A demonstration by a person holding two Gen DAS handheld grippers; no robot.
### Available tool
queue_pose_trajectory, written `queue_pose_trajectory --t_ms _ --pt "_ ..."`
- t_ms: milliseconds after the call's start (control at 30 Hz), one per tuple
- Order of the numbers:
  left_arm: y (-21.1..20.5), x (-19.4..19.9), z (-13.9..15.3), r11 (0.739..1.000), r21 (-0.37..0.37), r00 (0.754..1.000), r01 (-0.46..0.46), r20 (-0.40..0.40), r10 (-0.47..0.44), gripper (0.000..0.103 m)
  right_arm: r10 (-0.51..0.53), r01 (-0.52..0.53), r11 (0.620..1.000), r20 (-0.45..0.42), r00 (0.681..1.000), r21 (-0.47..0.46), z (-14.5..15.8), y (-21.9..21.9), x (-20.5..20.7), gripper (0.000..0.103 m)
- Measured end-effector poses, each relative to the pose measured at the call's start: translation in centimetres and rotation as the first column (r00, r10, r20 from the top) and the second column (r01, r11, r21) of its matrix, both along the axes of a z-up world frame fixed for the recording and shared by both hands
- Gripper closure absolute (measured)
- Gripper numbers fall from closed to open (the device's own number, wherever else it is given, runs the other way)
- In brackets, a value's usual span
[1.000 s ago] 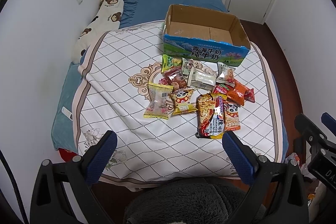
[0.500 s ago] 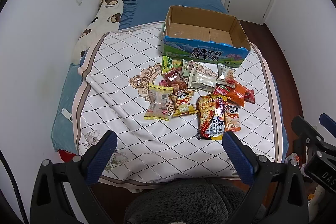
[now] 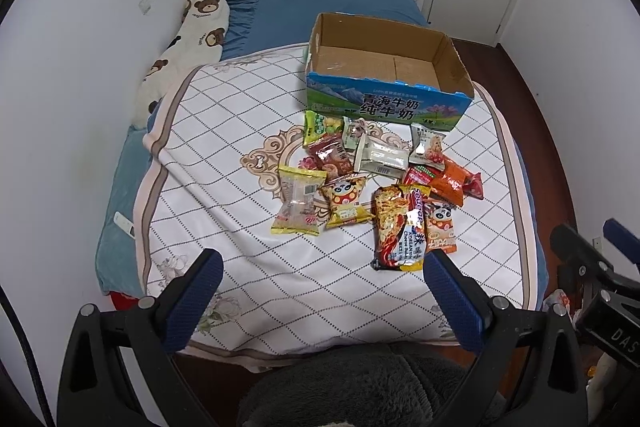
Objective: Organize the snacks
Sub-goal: 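Grasp the yellow Sedaap noodle pack with the left gripper while the right grasps the panda packet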
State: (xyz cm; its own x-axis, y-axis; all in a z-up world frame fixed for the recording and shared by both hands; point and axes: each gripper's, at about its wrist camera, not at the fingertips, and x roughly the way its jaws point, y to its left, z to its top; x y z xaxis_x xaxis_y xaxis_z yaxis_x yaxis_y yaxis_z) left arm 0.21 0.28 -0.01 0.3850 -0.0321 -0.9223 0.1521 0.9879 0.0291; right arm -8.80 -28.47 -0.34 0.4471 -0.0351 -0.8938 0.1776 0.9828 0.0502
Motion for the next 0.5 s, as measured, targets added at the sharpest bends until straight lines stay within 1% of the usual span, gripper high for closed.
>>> queue_pose_trajectory --t_ms 67,133,200,233,267,300,367,400,433,467,500 --pt "-0.3 1.2 -1.0 1.0 0.002 1.0 -0.005 0.01 0.005 0.001 -0.021 0.021 1.0 -0.014 1.0 0.013 -0.9 -0.7 0.4 0.0" --pt "-0.7 2.4 -2.5 1.0 0.009 1.0 0.003 -0.012 -0.003 0.001 -0.039 0.04 0.999 -0.028 0.999 0.033 -2.3 -1.7 0.8 0.0" --pt "-1.5 3.7 -4.6 1.0 0.017 0.999 0.014 -0.035 -0.014 0.001 -0.068 0.07 0.996 -0.054 0.996 0.046 -4.3 -3.1 1.4 0.0" --pt "-2.1 4.5 -6.1 0.999 0.027 0.998 0.024 -0.056 -0.022 0.001 -0.081 0.085 0.995 -0.063 0.995 0.055 -5.4 -3.9 1.7 0.0" --pt "-2.8 5.4 -7.7 0.999 0.032 0.996 0.033 -0.089 -0.03 0.001 -0.097 0.101 0.993 -0.073 0.993 0.059 -6.7 -4.7 2.0 0.001" --pt "-3.3 5.9 -9.0 0.999 0.023 0.993 0.04 -0.114 -0.037 0.001 -0.114 0.119 0.991 -0.091 0.989 0.056 -8.0 -5.5 2.4 0.003" --pt "-4.5 7.4 -12.6 0.999 0.005 0.981 0.046 -0.188 -0.045 0.001 -0.139 0.148 0.987 -0.121 0.983 0.067 -11.1 -7.3 3.0 0.006" --pt "-5.1 7.8 -14.0 0.999 -0.011 0.974 0.051 -0.221 -0.053 0.001 -0.156 0.167 0.984 -0.139 0.978 0.07 -12.9 -8.2 3.4 0.008" --pt "-6.0 8.7 -16.3 0.998 -0.029 0.962 0.053 -0.267 -0.059 0.001 -0.165 0.178 0.981 -0.158 0.974 0.076 -14.5 -8.9 3.8 0.008" --pt "-6.5 9.1 -17.5 0.998 -0.03 0.956 0.053 -0.289 -0.059 0.001 -0.17 0.188 0.978 -0.177 0.969 0.091 -16.4 -9.6 4.2 0.011" --pt "-7.3 9.8 -19.4 0.998 -0.034 0.943 0.056 -0.328 -0.064 0.001 -0.173 0.195 0.976 -0.191 0.966 0.101 -17.9 -10.3 4.4 0.014"
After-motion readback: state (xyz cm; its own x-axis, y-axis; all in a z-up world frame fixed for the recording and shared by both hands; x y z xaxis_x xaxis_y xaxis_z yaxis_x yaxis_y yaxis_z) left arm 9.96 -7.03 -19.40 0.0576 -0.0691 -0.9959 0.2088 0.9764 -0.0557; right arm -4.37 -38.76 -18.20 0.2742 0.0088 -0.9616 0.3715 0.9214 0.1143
